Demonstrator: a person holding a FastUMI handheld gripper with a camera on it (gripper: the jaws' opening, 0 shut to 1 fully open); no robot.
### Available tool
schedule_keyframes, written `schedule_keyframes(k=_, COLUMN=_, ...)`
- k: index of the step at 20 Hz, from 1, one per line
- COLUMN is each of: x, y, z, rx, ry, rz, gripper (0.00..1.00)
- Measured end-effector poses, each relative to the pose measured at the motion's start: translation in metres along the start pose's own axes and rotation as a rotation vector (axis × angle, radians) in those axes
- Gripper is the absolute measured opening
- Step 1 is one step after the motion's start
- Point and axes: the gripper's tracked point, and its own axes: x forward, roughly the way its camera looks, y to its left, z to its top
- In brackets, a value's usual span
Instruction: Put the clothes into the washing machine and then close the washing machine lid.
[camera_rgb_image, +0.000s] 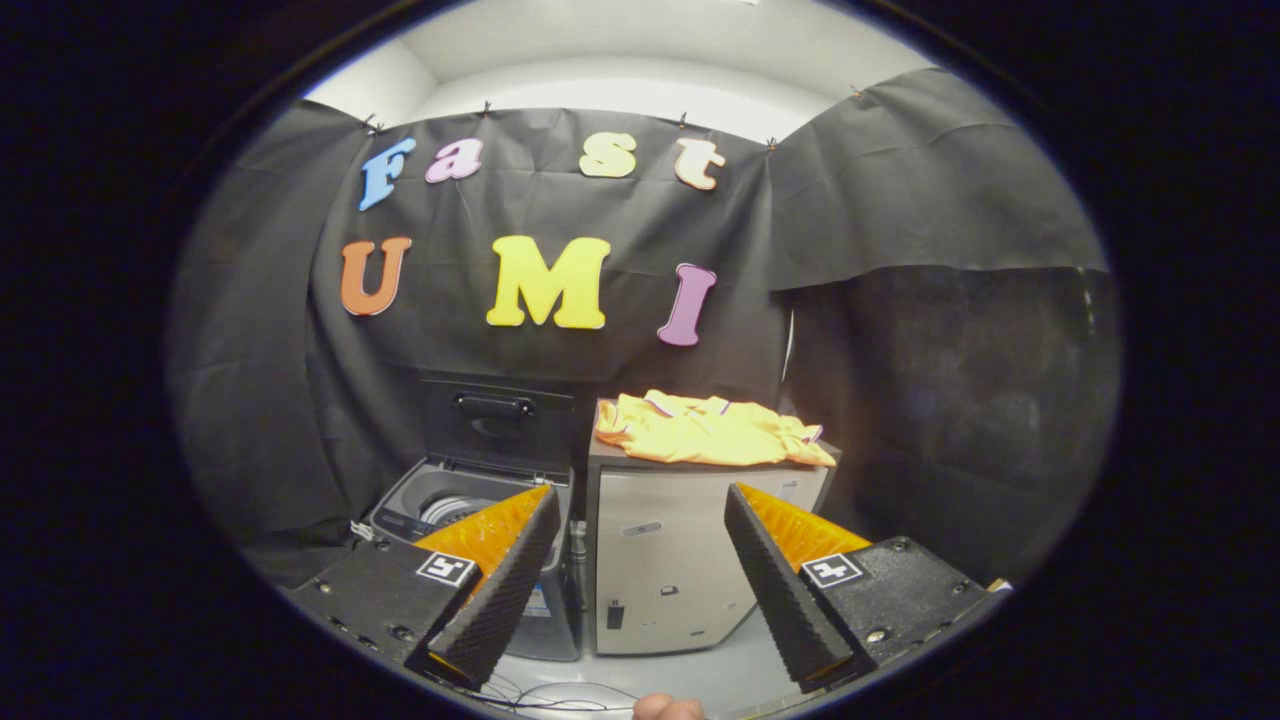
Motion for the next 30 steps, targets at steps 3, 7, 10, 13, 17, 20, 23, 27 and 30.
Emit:
schedule_keyframes(k=3, x=0.002, y=0.003, z=0.004, rx=-0.002, ry=-0.001, rz=0.002, gripper=1.00)
schedule_keyframes(k=7, x=0.007, y=0.008, z=0.010, rx=0.009, ry=0.004, rz=0.004, gripper=1.00)
schedule_keyframes(k=10, x=0.013, y=0.010, z=0.023, rx=0.014, ry=0.003, rz=-0.005, gripper=1.00)
schedule_keyframes(k=13, x=0.025, y=0.004, z=0.033, rx=0.032, ry=0.016, rz=-0.033, gripper=1.00)
schedule_keyframes(k=17, x=0.053, y=-0.012, z=0.040, rx=0.059, ry=0.051, rz=-0.069, gripper=1.00)
schedule_keyframes(k=20, x=0.078, y=-0.027, z=0.052, rx=0.060, ry=0.074, rz=-0.086, gripper=1.00)
schedule_keyframes(k=23, x=0.111, y=-0.036, z=0.059, rx=0.080, ry=0.114, rz=-0.064, gripper=1.00)
schedule_keyframes(k=27, x=0.168, y=-0.053, z=0.062, rx=0.114, ry=0.200, rz=-0.041, gripper=1.00)
schedule_keyframes(k=30, x=0.217, y=-0.066, z=0.056, rx=0.092, ry=0.278, rz=-0.034, gripper=1.00)
